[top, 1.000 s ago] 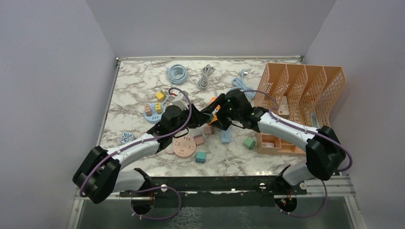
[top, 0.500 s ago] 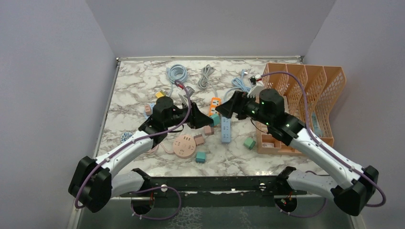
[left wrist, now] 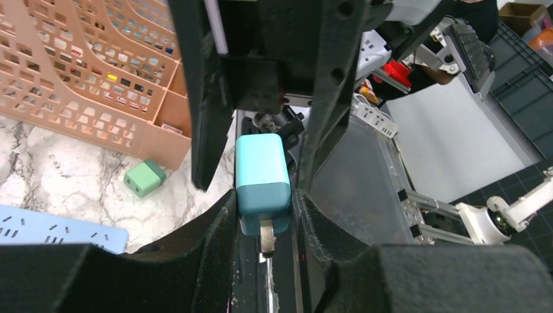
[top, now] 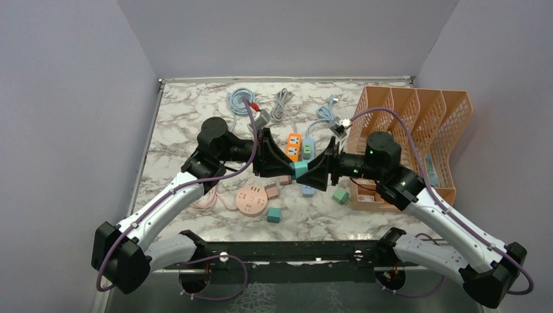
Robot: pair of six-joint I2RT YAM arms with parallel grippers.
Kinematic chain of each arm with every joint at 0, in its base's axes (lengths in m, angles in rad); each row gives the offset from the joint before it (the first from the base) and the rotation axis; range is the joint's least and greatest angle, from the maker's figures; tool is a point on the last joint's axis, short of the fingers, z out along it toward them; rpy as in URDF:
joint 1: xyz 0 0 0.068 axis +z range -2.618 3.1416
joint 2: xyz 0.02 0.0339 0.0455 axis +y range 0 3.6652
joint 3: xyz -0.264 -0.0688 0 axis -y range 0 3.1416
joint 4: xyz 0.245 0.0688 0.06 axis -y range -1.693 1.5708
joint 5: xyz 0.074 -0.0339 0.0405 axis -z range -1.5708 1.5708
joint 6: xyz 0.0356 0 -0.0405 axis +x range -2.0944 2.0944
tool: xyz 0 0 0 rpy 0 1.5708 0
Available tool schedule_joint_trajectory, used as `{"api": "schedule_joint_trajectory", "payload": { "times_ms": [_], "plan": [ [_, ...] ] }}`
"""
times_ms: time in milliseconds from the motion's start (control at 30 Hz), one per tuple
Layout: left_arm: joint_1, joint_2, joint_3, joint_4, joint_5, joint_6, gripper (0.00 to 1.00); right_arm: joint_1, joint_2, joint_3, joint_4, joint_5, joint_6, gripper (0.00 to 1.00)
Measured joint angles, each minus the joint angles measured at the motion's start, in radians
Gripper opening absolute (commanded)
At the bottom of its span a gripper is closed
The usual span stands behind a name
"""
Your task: Insert the plug
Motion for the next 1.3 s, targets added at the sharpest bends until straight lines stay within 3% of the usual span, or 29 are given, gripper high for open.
{"api": "schedule_joint_trajectory", "payload": {
  "times_ms": [167, 433, 500, 567, 633, 800, 867, 933, 1100, 1300],
  "plan": [
    [0.001, 0.002, 0.003, -0.002, 0.036, 0.004, 0.11, 0.000, 0.056, 0.000, 0.040, -0.084, 0.020, 0.49],
    [0.002, 0.002, 0.003, -0.001, 0.063, 0.008, 0.11, 0.000, 0.031, -0.034, 0.162, -0.157, 0.064, 0.41],
    [0.002, 0.002, 0.003, -0.001, 0.068, 0.008, 0.12, 0.000, 0.025, -0.048, 0.179, -0.161, 0.071, 0.31],
    [0.003, 0.002, 0.003, -0.001, 0.073, 0.007, 0.14, -0.001, 0.024, -0.056, 0.191, -0.161, 0.076, 0.13],
    [0.008, 0.003, 0.003, -0.005, 0.077, 0.005, 0.21, -0.002, 0.024, -0.064, 0.206, -0.163, 0.080, 0.02],
    [0.013, 0.004, 0.004, -0.048, 0.057, 0.033, 0.70, -0.005, 0.032, -0.069, 0.208, -0.146, 0.090, 0.01],
    [0.013, 0.004, 0.005, -0.106, 0.000, 0.076, 0.82, -0.005, 0.035, -0.068, 0.202, -0.111, 0.094, 0.01],
    [0.014, 0.004, 0.006, -0.179, -0.092, 0.121, 0.87, -0.005, 0.039, -0.066, 0.169, -0.054, 0.090, 0.01],
    [0.019, -0.008, -0.043, -0.246, -0.356, 0.150, 0.89, -0.004, 0.087, -0.050, -0.008, 0.172, 0.078, 0.01],
    [0.021, -0.049, -0.211, -0.274, -0.696, 0.073, 0.88, -0.004, 0.304, 0.069, -0.311, 0.473, 0.106, 0.01]
  ]
}}
